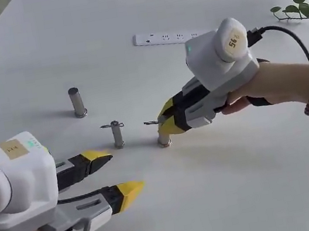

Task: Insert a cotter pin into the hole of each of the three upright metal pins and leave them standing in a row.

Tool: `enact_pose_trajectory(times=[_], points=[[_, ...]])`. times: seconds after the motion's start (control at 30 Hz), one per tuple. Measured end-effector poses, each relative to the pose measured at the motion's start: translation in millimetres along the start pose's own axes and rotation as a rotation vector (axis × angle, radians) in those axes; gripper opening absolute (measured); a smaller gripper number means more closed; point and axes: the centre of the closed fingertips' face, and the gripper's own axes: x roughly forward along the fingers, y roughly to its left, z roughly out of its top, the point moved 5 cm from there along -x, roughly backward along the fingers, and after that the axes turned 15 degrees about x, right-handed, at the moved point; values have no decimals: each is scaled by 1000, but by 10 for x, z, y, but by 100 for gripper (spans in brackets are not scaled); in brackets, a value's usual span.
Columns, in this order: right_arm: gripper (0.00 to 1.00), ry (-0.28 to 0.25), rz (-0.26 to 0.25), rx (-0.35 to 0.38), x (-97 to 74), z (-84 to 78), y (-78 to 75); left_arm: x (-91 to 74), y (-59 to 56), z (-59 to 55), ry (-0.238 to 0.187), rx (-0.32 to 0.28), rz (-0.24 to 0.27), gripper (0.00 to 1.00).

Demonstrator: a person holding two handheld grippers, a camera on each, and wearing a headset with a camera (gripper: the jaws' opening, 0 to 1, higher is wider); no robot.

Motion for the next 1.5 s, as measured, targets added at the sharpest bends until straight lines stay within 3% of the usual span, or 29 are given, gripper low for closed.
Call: enact_pose_trajectory(times=[0.27,0.73,0.93,1.03,1.3,1.5], points=[[9,-11,6,14,7,-4,-76,-6,17,-3,-1,-11,12,41],[10,-22,35,55,0,-25,-49,-7,5,-4,1,-13,12,41],[18,-34,40,78,-23,-47,-32,-25,5,-14,5,-16,18,42],[21,-75,52,125,-64,2,-16,-36,7,-21,8,-16,23,42],[27,-104,62,195,-123,126,-7,-70,11,-25,8,-15,29,45],[28,-209,41,232,-118,414,-32,-120,9,-17,-7,-11,39,49]])
